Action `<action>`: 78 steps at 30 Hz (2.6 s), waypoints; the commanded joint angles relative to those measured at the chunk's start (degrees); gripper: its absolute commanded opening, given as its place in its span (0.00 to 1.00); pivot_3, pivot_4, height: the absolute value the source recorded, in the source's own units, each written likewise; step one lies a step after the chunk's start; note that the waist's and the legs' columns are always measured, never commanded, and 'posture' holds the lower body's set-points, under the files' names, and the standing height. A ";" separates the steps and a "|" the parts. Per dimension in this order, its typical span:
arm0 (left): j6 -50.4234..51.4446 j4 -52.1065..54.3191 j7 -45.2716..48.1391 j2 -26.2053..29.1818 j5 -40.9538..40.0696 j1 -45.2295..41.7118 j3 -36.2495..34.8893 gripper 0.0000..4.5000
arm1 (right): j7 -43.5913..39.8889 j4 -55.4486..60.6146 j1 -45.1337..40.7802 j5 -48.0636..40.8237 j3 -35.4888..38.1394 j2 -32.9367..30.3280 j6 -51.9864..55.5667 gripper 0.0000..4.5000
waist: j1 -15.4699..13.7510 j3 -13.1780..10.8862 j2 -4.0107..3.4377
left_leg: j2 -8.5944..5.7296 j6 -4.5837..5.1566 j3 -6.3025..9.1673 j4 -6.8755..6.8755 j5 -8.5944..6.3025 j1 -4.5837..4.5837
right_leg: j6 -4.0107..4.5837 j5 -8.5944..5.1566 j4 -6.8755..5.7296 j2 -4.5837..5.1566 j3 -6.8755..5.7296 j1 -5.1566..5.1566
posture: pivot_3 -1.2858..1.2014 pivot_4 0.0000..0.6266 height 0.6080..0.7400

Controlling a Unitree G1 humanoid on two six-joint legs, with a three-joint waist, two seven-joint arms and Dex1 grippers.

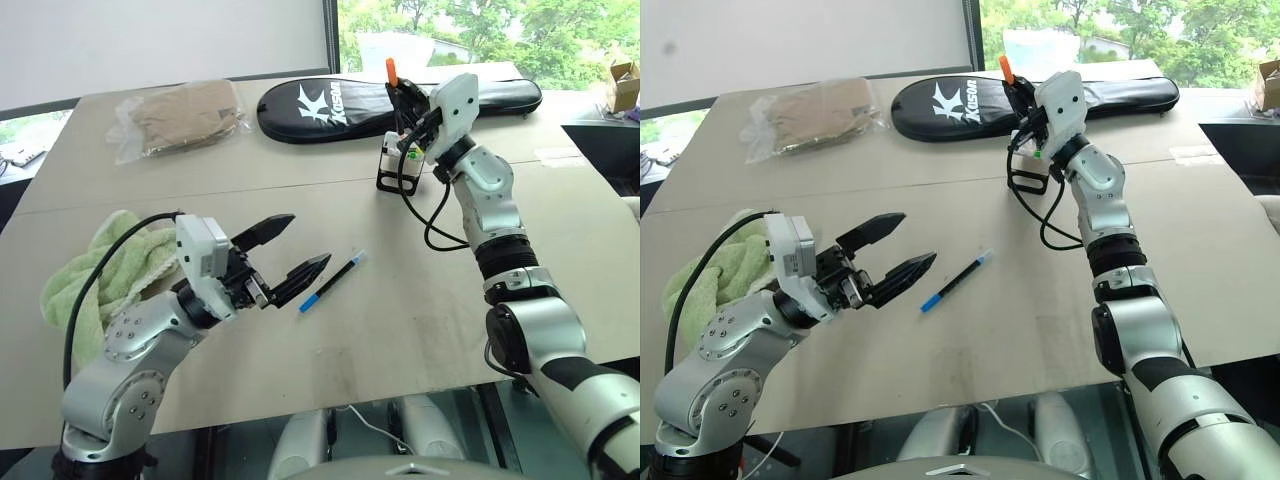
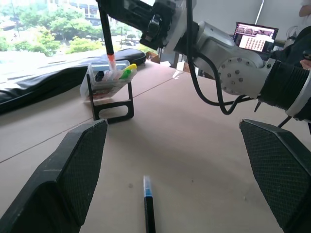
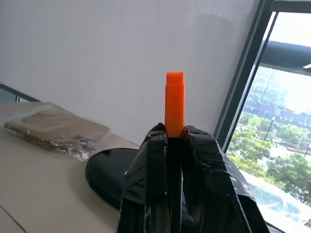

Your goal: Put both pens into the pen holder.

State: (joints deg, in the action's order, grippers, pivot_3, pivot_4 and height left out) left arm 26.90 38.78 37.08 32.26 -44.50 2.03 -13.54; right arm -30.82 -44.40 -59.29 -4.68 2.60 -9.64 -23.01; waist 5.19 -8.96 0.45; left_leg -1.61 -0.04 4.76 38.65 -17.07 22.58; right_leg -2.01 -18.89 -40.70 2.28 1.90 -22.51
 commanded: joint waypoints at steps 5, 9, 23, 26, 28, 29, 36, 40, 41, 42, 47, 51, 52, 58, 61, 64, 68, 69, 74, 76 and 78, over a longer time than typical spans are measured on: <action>-4.89 0.18 -0.41 -0.99 1.10 -0.30 -2.24 1.00 | 2.65 -7.04 -2.91 2.68 -0.32 -0.63 -11.35 0.02 | 0.37 0.00 0.00 | 0.01 0.00 -0.02 0.00 0.00 -0.01 | 0.00 0.00 -0.01 -0.02 0.03 0.00 | 0.52 0.24 1.00; -6.18 -0.68 -0.35 -1.22 1.98 -0.33 -2.08 1.00 | 2.63 -9.91 -3.36 2.02 0.25 -0.50 -13.91 0.16 | 0.39 0.00 0.00 | 0.02 0.00 -0.06 0.01 0.00 -0.03 | 0.00 0.00 -0.02 -0.03 0.08 0.00 | 0.52 0.24 1.00; 5.92 -2.98 -4.49 5.47 8.99 -1.22 7.02 1.00 | -2.28 11.14 8.30 -3.64 0.06 -4.22 -1.70 0.99 | 0.15 0.00 0.00 | 0.05 0.00 -0.01 0.02 0.00 -0.03 | 0.00 0.00 -0.06 -0.03 0.26 0.02 | 0.52 0.24 1.00; 11.50 -5.92 -4.89 9.13 12.55 -3.80 11.96 1.00 | -3.43 31.63 17.59 -7.60 -1.53 -6.71 13.47 0.99 | -0.32 0.01 -0.01 | 0.05 0.00 0.04 0.01 0.00 -0.01 | 0.00 0.00 -0.07 -0.04 0.27 0.03 | 0.52 0.24 1.00; 12.86 -9.72 -3.98 10.04 15.73 -6.38 16.39 1.00 | -4.95 46.45 24.99 -12.23 -2.49 -10.53 25.17 0.99 | -0.90 0.03 -0.05 | 0.05 0.01 0.03 -0.01 0.00 0.00 | 0.00 0.00 -0.08 -0.04 0.29 0.01 | 0.52 0.24 1.00; 12.94 -11.90 -3.50 10.12 17.80 -7.69 18.95 1.00 | -5.80 53.19 28.61 -14.94 -2.83 -12.75 30.75 0.99 | -1.19 0.03 -0.06 | 0.04 0.01 0.04 -0.01 -0.01 0.01 | 0.00 0.00 -0.06 -0.04 0.29 0.01 | 0.52 0.24 1.00; 4.92 -24.45 4.12 8.69 28.10 -11.05 30.42 0.60 | -4.31 74.28 44.19 -22.65 -2.02 -21.56 53.03 1.00 | -3.15 0.25 -0.28 | -0.03 0.12 0.07 -0.07 -0.07 -0.73 | 0.00 -0.02 0.15 0.00 0.28 0.80 | 0.52 0.24 1.00; 1.49 -27.06 6.97 7.49 28.23 -11.12 29.08 0.18 | -3.57 77.88 48.99 -33.09 1.17 -22.05 63.89 1.00 | -3.50 0.33 -0.29 | -0.03 0.34 0.18 -0.14 -0.19 -0.94 | 0.00 -0.01 0.46 0.00 0.20 1.16 | 0.52 0.24 1.00; -0.30 -27.19 7.73 6.94 27.71 -11.03 28.13 0.06 | -2.58 77.77 49.96 -35.35 1.80 -21.20 66.04 1.00 | -3.49 0.35 -0.29 | -0.03 0.33 0.23 -0.14 -0.19 -0.92 | 0.00 -0.01 0.51 0.00 0.14 1.18 | 0.52 0.24 1.00; -2.63 -27.04 8.37 6.23 27.17 -10.96 27.02 0.01 | -1.50 77.51 50.46 -37.19 2.29 -20.37 67.87 1.00 | -3.49 0.36 -0.28 | -0.03 0.33 0.25 -0.15 -0.19 -0.91 | 0.00 -0.01 0.54 0.00 0.12 1.19 | 0.52 0.24 1.00; -7.18 -22.14 9.95 1.35 20.13 -11.70 18.45 0.01 | 3.79 74.55 48.96 -44.20 3.87 -15.83 74.87 1.00 | -3.41 0.27 -0.14 | -0.02 0.12 0.33 -0.14 -0.07 -0.60 | -0.01 0.00 0.65 0.04 0.00 1.01 | 0.52 0.24 1.00; -9.35 -20.34 11.17 1.54 20.41 -10.42 16.99 0.01 | 7.99 71.98 44.43 -47.58 4.06 -11.42 77.22 1.00 | -2.85 0.27 -0.15 | -0.02 0.11 0.38 -0.21 -0.06 -0.64 | 0.00 0.00 0.64 0.02 -0.05 1.01 | 0.52 0.24 1.00; -9.11 -19.54 11.20 1.37 20.10 -10.27 16.68 0.01 | 9.19 71.76 42.96 -48.74 3.78 -10.17 78.16 1.00 | -2.81 0.27 -0.15 | -0.02 0.11 0.36 -0.23 -0.06 -0.66 | 0.00 0.00 0.63 0.01 -0.02 1.01 | 0.52 0.24 1.00; -10.92 -16.34 10.96 0.61 20.95 -9.15 16.97 0.00 | 16.25 69.02 35.72 -56.98 4.75 -3.43 82.15 0.80 | -3.02 0.27 -0.15 | -0.02 0.10 0.38 -0.24 -0.06 -0.59 | -0.01 0.00 0.67 0.02 -0.06 0.94 | 0.52 0.24 1.00; -10.78 -15.11 10.44 0.13 20.62 -8.98 16.84 0.00 | 17.75 68.33 34.43 -59.06 4.81 -2.75 83.30 0.48 | -3.04 0.27 -0.15 | -0.07 0.11 0.40 -0.24 -0.06 -0.55 | -0.01 0.00 0.73 0.07 -0.10 0.94 | 0.52 0.24 1.00; -10.16 -13.85 9.35 -0.23 20.49 -9.45 16.45 0.00 | 18.01 67.59 33.55 -61.09 4.93 -3.33 84.66 0.20 | -2.86 0.27 -0.15 | -0.06 0.11 0.39 -0.25 -0.06 -0.56 | -0.01 0.00 0.70 0.05 -0.09 0.93 | 0.52 0.24 1.00; -9.14 -12.78 8.48 -0.28 20.17 -9.77 16.15 0.00 | 18.69 67.18 33.25 -62.77 5.25 -4.23 84.83 0.03 | -2.66 0.27 -0.15 | -0.04 0.11 0.38 -0.28 -0.07 -0.58 | 0.00 0.00 0.69 -0.01 -0.07 0.93 | 0.52 0.24 1.00; -8.32 -12.45 8.25 -0.33 19.15 -9.99 15.55 0.00 | 18.77 67.06 33.11 -62.85 5.36 -4.52 84.67 0.03 | -2.70 0.27 -0.15 | -0.04 0.11 0.38 -0.28 -0.07 -0.58 | -0.01 0.00 0.69 0.00 -0.07 0.93 | 0.52 0.24 1.00; -2.25 -10.83 1.90 -2.35 12.56 -12.51 8.76 0.46 | 17.29 66.88 30.66 -56.58 6.06 -8.00 79.05 0.02 | -2.78 0.26 -0.16 | -0.04 0.12 0.38 -0.27 -0.07 -0.57 | -0.01 0.00 0.70 0.00 -0.08 0.93 | 0.52 0.24 1.00; 0.84 -10.04 -0.39 -2.50 10.02 -13.01 6.34 0.64 | 15.56 66.64 28.51 -52.00 6.32 -10.71 75.34 0.02 | -2.72 0.25 -0.16 | -0.06 0.12 0.38 -0.24 -0.07 -0.53 | -0.01 -0.01 0.70 0.00 -0.09 0.90 | 0.52 0.24 1.00; 2.36 -9.49 -1.66 -2.22 9.29 -13.16 5.29 0.74 | 14.61 65.88 26.36 -49.60 6.74 -12.55 72.91 0.02 | -2.70 0.26 -0.16 | -0.06 0.11 0.35 -0.26 -0.06 -0.55 | -0.01 0.00 0.70 0.00 -0.09 0.90 | 0.52 0.24 1.00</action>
State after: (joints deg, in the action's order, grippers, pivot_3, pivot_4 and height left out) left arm 26.04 26.38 38.23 29.77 -32.09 -10.73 -5.11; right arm -13.44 21.18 -29.25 -58.89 8.05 -19.73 55.63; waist 2.50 -8.70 0.30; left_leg -1.67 0.07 5.11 38.39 -17.14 22.02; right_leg -2.02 -18.89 -39.99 2.27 1.81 -21.60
